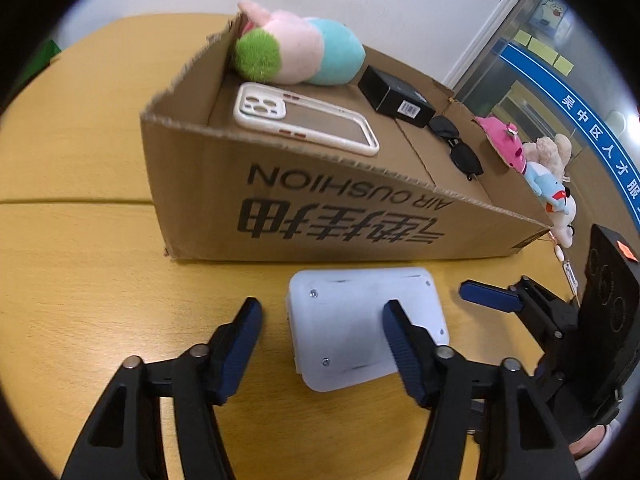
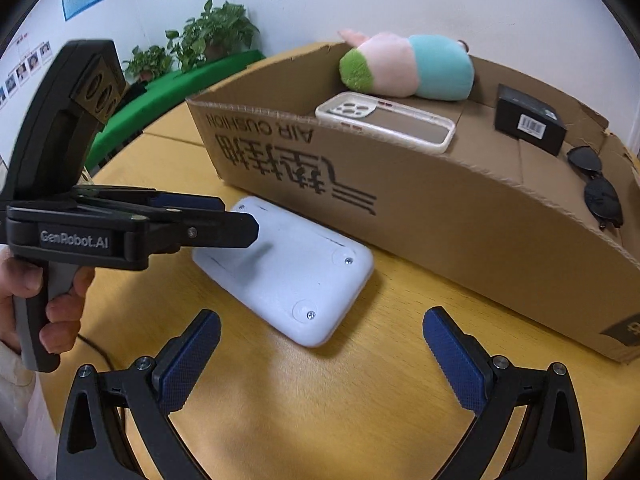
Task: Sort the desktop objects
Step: 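Move the left gripper to the white rectangular device and grasp it, then carry the white device into the box and open the left gripper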
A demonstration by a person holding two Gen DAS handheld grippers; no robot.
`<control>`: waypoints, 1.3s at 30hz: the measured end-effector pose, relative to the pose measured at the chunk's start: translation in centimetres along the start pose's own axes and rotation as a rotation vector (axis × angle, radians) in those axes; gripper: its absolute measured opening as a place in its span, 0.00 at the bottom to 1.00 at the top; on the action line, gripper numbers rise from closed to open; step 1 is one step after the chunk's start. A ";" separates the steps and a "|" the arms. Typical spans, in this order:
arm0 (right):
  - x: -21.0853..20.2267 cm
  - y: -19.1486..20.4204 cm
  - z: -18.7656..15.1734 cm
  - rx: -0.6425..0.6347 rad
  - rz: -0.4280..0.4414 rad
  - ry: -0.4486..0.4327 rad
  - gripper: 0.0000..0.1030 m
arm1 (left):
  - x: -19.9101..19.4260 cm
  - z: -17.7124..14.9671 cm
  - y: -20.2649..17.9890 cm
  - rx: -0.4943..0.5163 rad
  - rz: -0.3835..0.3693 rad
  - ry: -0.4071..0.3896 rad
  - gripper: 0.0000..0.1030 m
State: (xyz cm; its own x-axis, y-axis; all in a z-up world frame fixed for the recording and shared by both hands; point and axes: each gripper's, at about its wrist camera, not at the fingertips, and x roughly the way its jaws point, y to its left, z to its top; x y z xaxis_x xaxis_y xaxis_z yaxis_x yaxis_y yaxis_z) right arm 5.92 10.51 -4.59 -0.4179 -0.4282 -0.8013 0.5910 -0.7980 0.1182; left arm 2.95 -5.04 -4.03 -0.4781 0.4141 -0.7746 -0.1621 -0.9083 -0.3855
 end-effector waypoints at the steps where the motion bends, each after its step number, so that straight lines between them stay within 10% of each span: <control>1: 0.6 0.1 0.0 -0.001 0.002 0.010 1.00 | 0.1 0.0 0.1 -0.006 -0.010 0.006 0.54; 10: 2.3 1.7 0.4 -0.070 -0.037 0.025 0.94 | 0.2 -0.2 0.4 -0.018 -0.088 0.010 0.46; 24: 1.4 2.6 -0.4 -0.080 -0.012 -0.017 0.85 | -1.5 -1.7 -1.5 0.009 -0.010 -0.044 0.44; 39: -10.1 -1.7 1.4 -0.039 -0.053 -0.254 0.85 | -7.1 3.7 -13.5 0.211 -0.005 -0.204 0.44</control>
State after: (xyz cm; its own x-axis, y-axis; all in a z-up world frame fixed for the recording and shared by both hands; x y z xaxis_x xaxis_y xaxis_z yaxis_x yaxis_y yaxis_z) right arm 8.20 15.60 4.10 -0.6059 -0.4824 -0.6325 0.5873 -0.8076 0.0533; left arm 5.34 4.04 8.49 -0.6372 0.4179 -0.6476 -0.3310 -0.9072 -0.2598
